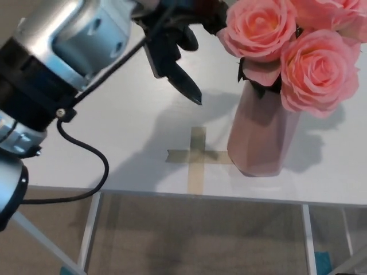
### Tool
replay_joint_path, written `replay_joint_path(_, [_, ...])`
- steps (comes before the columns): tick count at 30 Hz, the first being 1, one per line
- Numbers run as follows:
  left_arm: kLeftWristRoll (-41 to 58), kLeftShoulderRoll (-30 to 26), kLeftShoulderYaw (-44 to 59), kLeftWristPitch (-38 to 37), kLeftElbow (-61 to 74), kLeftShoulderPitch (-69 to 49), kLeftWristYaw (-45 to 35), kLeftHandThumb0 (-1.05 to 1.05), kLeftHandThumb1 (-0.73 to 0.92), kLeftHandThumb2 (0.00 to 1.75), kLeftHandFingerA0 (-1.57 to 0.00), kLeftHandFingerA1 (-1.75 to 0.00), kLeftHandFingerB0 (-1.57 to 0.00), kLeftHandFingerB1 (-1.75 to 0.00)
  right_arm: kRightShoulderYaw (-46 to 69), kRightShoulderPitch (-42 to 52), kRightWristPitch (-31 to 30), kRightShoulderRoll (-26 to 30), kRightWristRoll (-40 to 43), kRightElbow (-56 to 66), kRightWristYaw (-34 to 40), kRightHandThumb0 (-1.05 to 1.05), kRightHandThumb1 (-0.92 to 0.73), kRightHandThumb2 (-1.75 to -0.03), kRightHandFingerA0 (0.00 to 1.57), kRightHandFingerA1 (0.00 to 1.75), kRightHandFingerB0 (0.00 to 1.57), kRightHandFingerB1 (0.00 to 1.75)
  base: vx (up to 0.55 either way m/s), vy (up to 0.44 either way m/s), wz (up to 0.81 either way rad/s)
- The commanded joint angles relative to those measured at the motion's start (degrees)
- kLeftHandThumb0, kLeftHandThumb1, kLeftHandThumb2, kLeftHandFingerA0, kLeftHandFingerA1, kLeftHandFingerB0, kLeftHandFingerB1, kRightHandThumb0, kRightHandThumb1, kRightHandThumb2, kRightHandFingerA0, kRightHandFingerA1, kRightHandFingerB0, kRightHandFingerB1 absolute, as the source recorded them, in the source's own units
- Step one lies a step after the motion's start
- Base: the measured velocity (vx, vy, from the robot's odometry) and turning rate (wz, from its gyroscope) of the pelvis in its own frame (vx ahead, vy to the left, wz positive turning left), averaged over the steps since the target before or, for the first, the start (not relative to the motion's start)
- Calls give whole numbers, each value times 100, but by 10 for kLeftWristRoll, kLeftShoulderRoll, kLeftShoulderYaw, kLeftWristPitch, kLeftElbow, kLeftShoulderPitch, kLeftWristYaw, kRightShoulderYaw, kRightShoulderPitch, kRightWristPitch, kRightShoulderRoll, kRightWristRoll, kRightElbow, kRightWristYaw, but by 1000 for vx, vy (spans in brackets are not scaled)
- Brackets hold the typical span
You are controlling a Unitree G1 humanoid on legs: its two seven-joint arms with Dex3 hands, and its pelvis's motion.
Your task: Use the left hand to pick up the rose and then lift and insert it into the pink vase.
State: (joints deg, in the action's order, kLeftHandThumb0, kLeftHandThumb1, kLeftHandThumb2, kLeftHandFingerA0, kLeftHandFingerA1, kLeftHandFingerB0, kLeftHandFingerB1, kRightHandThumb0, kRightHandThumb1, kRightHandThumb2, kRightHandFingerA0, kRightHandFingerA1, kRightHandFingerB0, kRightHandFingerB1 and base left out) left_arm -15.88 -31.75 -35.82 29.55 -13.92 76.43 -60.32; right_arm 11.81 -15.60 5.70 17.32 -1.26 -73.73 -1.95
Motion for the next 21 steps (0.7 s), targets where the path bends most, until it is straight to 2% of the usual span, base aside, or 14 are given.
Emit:
replay_joint_path(1, [37, -25, 106, 22, 13, -18, 3, -67, 39, 82, 0, -2, 0, -3, 1, 7, -8, 2, 5, -2, -5, -32, -65, -58, 70, 50, 57, 45, 0, 0, 0])
replay_joint_path(5, [31, -22, 126, 20, 19, -28, -1, -67, 39, 82, 0, -2, 0, -3, 1, 7, -9, 1, 6, -2, -5, -32, -65, -58, 70, 50, 57, 45, 0, 0, 0])
replay_joint_path(6, [51, -41, 178, 0, 51, -73, 20, -59, 31, 79, 0, -17, 0, -14, 1, 8, -8, 2, 6, -2, -5, -32, -65, -59, 70, 51, 58, 45, 0, 0, 0])
replay_joint_path(7, [59, -48, 201, -8, 65, -93, 29, -59, 31, 79, 0, -17, 0, -14, 1, 9, -8, 3, 5, -2, -5, -32, -65, -59, 70, 51, 58, 45, 0, 0, 0])
replay_joint_path(8, [55, -51, 212, -12, 80, -107, 37, -78, 32, 67, -4, -15, -5, -8, 0, 9, -8, 3, 5, -2, -5, -32, -65, -59, 71, 51, 58, 45, 0, 0, 0])
replay_joint_path(10, [51, -51, 222, -13, 92, -118, 39, -78, 32, 67, -4, -15, -5, -8, 0, 9, -8, 3, 4, -2, -5, -32, -65, -59, 71, 51, 58, 45, 0, 0, 0])
replay_joint_path(11, [51, -55, 237, -23, 106, -138, 51, -57, 31, 79, 0, -24, 0, -17, 0, 9, -9, 4, 4, -3, -4, -31, -65, -58, 71, 51, 59, 45, 0, 0, 0])
replay_joint_path(14, [49, -71, 280, -56, 152, -208, 77, -57, 31, 79, 0, -23, 0, -17, 1, 9, -11, 6, 4, -5, -2, -32, -65, -58, 72, 51, 59, 46, 0, 0, 0])
replay_joint_path(15, [50, -75, 296, -61, 173, -240, 83, -77, 32, 67, -5, -20, -2, -17, 0, 9, -11, 7, 2, -6, -1, -32, -65, -58, 72, 51, 59, 46, 0, 0, 0])
replay_joint_path(16, [53, -81, 313, -67, 199, -278, 91, -77, 32, 67, -5, -20, -2, -17, -2, 9, -12, 7, 0, -7, -1, -32, -65, -58, 72, 51, 59, 46, 0, 0, 0])
replay_joint_path(17, [53, -86, 325, -68, 221, -308, 92, -58, 31, 79, 0, -23, 0, -20, -3, 14, -12, 5, 0, -7, 0, -32, -65, -58, 72, 51, 59, 46, 0, 0, 0])
replay_joint_path(19, [58, -93, 351, -79, 257, -370, 96, -60, 32, 80, 0, -21, -2, -19, -3, 17, -12, 4, 1, -6, -1, -32, -65, -58, 72, 51, 59, 46, 0, 0, 0])
replay_joint_path(21, [58, -94, 357, -82, 265, -381, 98, -60, 32, 80, 0, -21, -2, -19, -3, 16, -13, 3, 0, -6, 0, -32, -65, -58, 72, 51, 59, 46, 0, 0, 0])
